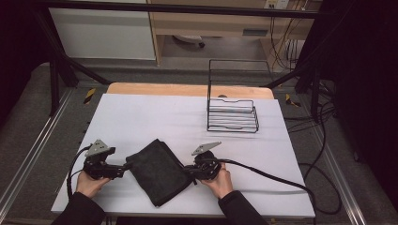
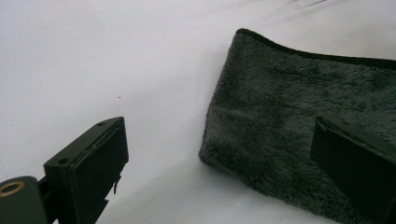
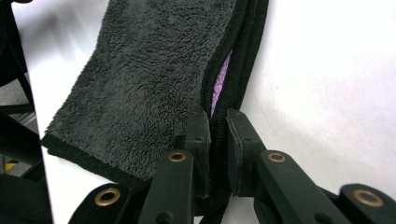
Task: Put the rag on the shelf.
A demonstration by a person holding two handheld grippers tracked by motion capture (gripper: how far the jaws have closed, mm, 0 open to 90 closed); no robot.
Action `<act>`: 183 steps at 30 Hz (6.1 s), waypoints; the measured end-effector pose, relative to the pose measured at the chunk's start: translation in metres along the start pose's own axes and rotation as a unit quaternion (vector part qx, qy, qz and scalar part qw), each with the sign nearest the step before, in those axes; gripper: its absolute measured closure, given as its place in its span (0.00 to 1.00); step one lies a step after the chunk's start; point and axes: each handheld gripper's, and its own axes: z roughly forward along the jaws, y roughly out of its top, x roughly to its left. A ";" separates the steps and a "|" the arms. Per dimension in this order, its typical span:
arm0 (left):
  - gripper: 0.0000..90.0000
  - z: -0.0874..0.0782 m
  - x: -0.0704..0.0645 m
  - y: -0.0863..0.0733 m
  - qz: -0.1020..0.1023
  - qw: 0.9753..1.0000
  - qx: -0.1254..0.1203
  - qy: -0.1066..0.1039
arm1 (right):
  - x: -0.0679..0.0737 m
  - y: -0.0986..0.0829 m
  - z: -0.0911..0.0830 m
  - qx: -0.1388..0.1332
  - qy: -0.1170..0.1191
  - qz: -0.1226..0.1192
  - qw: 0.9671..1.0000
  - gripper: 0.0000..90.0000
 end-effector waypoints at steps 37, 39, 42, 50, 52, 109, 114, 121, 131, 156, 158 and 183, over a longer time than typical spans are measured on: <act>0.04 0.003 -0.001 0.000 0.006 1.000 0.004 0.000 | -0.044 0.025 0.015 -0.028 -0.070 -0.005 0.997 0.56; 0.04 0.003 -0.001 0.001 0.006 1.000 0.004 -0.001 | -0.047 0.025 0.018 -0.025 -0.071 -0.005 0.997 0.57; 0.04 0.003 -0.002 0.001 0.006 1.000 0.004 -0.001 | -0.051 0.024 0.024 -0.016 -0.065 0.007 0.998 0.59; 0.04 0.004 -0.002 0.001 0.008 1.000 0.006 -0.002 | -0.051 0.022 0.027 -0.004 -0.036 0.027 0.999 0.76; 0.04 0.004 -0.002 0.001 0.008 1.000 0.007 -0.001 | -0.052 0.022 0.027 -0.001 -0.022 0.032 0.999 0.84; 0.20 0.054 -0.127 0.022 0.024 0.995 0.074 -0.065 | -0.045 -0.063 -0.077 -0.110 -0.113 0.042 0.987 0.30; 0.33 0.060 -0.148 0.016 0.019 0.993 0.085 -0.080 | -0.044 -0.065 -0.072 -0.105 -0.106 0.051 0.987 0.37; 0.50 0.067 -0.164 0.007 0.008 0.991 0.097 -0.089 | -0.045 -0.065 -0.064 -0.091 -0.109 0.059 0.988 0.48; 0.69 0.067 -0.169 0.001 -0.026 0.990 0.099 -0.097 | -0.048 -0.063 -0.051 -0.067 -0.095 0.078 0.990 0.76; 0.93 0.055 -0.150 0.007 -0.011 0.986 0.120 -0.112 | -0.030 -0.062 -0.054 -0.066 -0.081 0.086 0.991 0.88; 0.92 0.055 -0.151 0.006 0.002 0.987 0.118 -0.110 | -0.030 -0.062 -0.055 -0.070 -0.083 0.075 0.991 0.81; 0.21 0.053 -0.111 0.033 0.022 0.995 0.077 -0.051 | -0.057 -0.058 -0.082 -0.135 -0.079 0.060 0.986 0.12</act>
